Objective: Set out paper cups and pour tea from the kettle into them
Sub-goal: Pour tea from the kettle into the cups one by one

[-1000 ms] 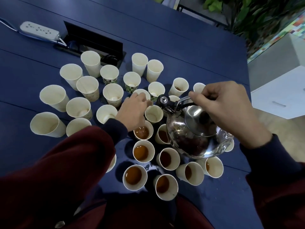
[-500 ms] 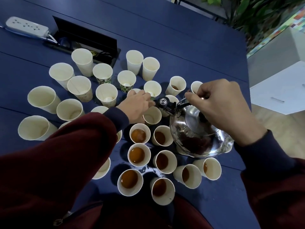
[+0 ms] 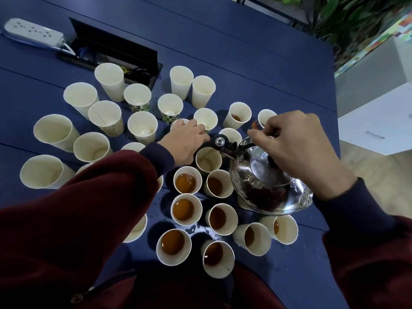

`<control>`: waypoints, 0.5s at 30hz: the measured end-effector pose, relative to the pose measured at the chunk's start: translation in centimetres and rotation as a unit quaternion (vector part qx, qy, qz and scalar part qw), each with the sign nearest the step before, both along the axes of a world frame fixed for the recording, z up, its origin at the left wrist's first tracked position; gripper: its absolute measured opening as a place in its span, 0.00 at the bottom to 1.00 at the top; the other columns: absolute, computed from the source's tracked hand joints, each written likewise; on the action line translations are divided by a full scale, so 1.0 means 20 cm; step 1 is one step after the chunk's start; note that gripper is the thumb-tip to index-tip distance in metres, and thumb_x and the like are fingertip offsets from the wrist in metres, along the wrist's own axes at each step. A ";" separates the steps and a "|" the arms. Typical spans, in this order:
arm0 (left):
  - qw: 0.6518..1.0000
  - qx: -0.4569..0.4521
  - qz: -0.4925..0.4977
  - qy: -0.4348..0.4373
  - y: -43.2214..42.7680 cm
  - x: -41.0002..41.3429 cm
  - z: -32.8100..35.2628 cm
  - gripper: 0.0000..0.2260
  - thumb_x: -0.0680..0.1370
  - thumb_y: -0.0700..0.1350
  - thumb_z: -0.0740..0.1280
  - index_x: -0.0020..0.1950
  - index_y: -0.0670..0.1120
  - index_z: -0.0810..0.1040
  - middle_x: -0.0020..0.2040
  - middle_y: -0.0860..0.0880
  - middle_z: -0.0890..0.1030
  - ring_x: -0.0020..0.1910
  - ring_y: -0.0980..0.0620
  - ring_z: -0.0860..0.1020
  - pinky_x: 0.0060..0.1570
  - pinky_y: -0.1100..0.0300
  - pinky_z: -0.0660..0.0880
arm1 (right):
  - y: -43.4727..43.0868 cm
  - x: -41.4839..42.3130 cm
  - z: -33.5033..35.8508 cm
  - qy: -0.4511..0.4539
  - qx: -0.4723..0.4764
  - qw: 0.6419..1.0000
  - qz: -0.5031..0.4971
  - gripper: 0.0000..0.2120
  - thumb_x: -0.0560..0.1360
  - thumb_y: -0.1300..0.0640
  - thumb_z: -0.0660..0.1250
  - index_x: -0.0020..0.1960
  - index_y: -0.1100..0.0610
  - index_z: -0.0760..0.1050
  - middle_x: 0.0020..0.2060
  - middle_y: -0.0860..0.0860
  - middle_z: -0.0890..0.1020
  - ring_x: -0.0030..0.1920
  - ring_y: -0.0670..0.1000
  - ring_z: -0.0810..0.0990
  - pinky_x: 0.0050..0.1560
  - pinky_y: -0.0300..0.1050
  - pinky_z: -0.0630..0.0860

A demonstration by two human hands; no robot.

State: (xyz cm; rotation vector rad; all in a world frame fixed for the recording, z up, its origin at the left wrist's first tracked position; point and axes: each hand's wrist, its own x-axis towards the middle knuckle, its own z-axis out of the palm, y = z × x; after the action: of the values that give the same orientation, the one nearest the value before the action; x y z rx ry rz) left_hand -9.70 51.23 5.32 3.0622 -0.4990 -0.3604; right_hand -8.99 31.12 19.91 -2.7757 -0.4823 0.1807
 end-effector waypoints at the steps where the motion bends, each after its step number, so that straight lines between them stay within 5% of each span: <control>1: 1.000 -0.009 0.004 0.003 0.00 0.00 0.00 0.22 0.76 0.44 0.67 0.71 0.48 0.70 0.67 0.46 0.71 0.65 0.45 0.67 0.59 0.49 0.64 | 0.00 0.00 0.00 -0.001 0.000 1.000 0.001 0.17 0.76 0.47 0.69 0.31 0.53 0.76 0.29 0.51 0.76 0.36 0.54 0.75 0.34 0.45 0.65; 6: 0.996 -0.081 -0.009 0.025 -0.01 -0.01 -0.02 0.26 0.70 0.51 0.71 0.67 0.48 0.72 0.62 0.47 0.74 0.63 0.45 0.69 0.57 0.48 0.66 | -0.02 0.00 0.00 -0.001 -0.008 1.000 0.000 0.16 0.76 0.46 0.69 0.33 0.55 0.77 0.29 0.50 0.75 0.34 0.51 0.75 0.33 0.45 0.65; 15: 0.997 -0.058 -0.038 0.021 -0.05 0.01 -0.07 0.27 0.69 0.65 0.69 0.58 0.47 0.76 0.56 0.49 0.73 0.56 0.49 0.68 0.53 0.52 0.64 | -0.04 0.00 -0.01 0.001 -0.010 1.000 -0.010 0.15 0.75 0.46 0.69 0.34 0.53 0.77 0.28 0.51 0.76 0.33 0.48 0.74 0.30 0.43 0.64</control>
State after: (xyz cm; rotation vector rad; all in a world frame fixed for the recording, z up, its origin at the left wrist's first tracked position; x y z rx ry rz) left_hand -9.58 50.29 3.96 2.9231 -0.6139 -0.3819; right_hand -9.04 30.29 19.74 -2.7990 -0.4540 0.1832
